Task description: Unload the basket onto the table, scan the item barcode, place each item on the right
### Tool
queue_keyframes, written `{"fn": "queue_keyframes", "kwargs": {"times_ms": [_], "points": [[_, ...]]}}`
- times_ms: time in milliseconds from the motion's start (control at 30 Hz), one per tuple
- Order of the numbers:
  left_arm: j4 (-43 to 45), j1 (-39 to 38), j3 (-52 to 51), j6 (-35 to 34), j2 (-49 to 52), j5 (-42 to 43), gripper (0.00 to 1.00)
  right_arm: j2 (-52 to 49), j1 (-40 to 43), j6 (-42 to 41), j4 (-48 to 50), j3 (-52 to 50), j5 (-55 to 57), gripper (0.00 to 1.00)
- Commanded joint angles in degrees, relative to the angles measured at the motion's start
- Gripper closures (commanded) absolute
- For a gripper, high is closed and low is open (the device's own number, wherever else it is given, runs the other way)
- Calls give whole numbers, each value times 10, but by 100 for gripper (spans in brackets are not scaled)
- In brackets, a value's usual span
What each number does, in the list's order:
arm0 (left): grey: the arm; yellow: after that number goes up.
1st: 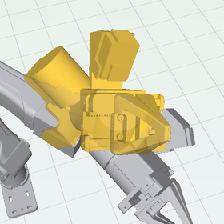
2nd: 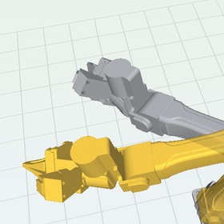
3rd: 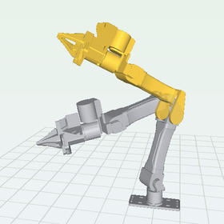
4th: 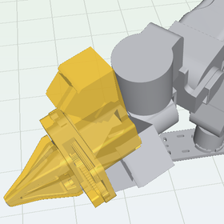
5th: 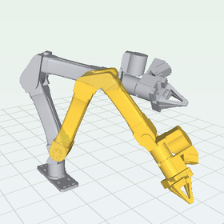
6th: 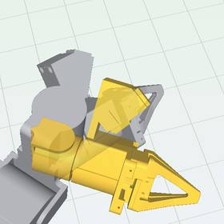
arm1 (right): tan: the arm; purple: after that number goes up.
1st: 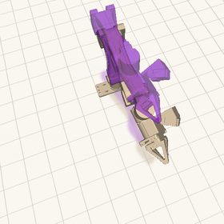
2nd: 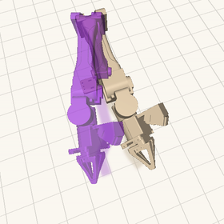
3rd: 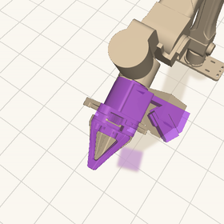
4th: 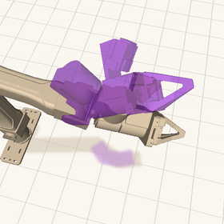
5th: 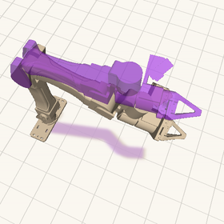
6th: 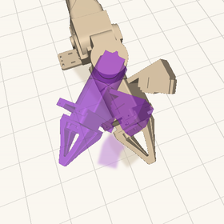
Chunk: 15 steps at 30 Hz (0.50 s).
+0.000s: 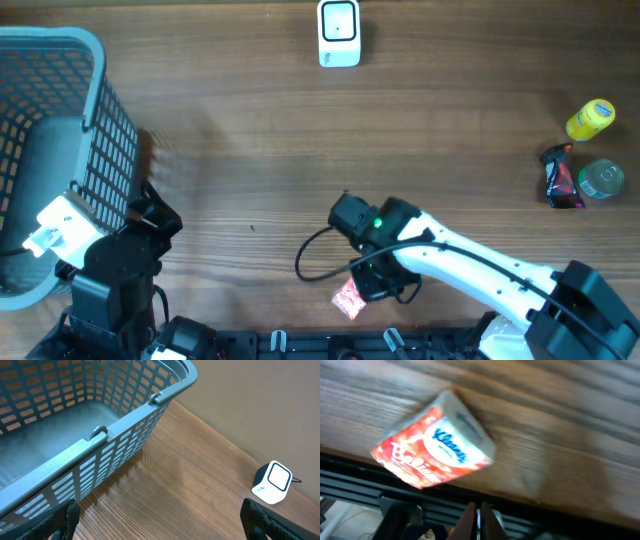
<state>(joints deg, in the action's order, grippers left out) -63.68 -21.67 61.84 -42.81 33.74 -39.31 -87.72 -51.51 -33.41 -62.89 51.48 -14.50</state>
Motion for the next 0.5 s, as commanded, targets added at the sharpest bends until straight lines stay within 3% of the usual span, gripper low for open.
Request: {"fn": "queue_keyframes", "kwargs": {"times_ms": [0,267,467], "points": [[0,4,-1,-10,-3,0,0,7,-30,-30,39,-21,-47,95],[0,4,-1,-10,-3,0,0,7,-92,-91,73,-59,-51,96],[0,4,-1,-10,-3,0,0,7,-93,-87,122,-96,-66,95]]}}
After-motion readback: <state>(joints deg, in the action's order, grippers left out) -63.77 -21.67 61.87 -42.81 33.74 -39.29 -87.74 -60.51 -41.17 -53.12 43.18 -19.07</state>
